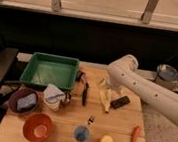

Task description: Place banana in tray

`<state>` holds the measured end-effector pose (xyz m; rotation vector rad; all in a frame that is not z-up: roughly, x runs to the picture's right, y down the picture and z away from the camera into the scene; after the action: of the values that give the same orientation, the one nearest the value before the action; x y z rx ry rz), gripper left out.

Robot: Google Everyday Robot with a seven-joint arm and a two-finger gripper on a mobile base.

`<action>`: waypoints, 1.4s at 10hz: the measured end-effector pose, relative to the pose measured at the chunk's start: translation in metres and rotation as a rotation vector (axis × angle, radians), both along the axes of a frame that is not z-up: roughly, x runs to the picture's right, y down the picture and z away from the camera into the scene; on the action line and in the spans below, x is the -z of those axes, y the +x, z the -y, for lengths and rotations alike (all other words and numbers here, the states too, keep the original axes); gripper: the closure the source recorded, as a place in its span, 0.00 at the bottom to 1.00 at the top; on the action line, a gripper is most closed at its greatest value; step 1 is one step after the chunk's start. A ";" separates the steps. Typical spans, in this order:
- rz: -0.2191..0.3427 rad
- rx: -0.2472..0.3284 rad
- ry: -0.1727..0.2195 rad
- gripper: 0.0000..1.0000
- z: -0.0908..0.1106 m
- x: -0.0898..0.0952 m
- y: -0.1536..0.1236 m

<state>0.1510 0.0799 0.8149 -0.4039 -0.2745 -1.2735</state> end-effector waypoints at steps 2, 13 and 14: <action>0.001 0.018 0.031 0.28 0.001 -0.010 -0.005; 0.071 0.086 -0.047 0.42 -0.034 -0.091 -0.014; 0.074 0.089 -0.059 0.51 -0.038 -0.093 -0.013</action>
<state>0.1377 0.1182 0.9077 -0.4241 -0.3608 -1.3716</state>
